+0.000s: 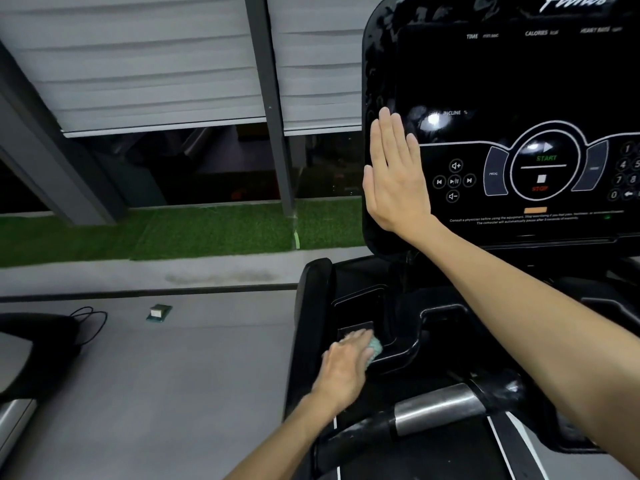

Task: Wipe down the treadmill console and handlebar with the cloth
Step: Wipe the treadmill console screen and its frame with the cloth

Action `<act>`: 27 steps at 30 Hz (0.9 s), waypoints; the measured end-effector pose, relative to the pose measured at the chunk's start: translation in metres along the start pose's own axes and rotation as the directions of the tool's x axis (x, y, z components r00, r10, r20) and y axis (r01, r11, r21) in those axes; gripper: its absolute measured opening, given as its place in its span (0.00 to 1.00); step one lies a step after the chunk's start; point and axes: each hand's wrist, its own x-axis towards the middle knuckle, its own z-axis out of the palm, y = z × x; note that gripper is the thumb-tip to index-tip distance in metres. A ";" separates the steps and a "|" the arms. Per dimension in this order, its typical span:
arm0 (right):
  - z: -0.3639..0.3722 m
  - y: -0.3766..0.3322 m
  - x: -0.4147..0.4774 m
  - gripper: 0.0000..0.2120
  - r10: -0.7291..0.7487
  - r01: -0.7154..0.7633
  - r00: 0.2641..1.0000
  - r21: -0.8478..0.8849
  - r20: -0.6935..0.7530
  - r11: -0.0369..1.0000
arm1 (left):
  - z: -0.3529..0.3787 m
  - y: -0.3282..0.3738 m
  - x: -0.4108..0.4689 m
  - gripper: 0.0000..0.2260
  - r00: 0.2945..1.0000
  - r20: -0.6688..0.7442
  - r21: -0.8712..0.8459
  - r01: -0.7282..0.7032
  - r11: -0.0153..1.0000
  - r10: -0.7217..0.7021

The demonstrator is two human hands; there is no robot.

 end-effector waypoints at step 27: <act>-0.001 0.003 0.000 0.28 -0.004 0.004 1.000 -0.016 -0.002 1.000 | 0.029 0.029 0.030 0.24 0.803 0.066 0.212 -0.592 0.778 0.592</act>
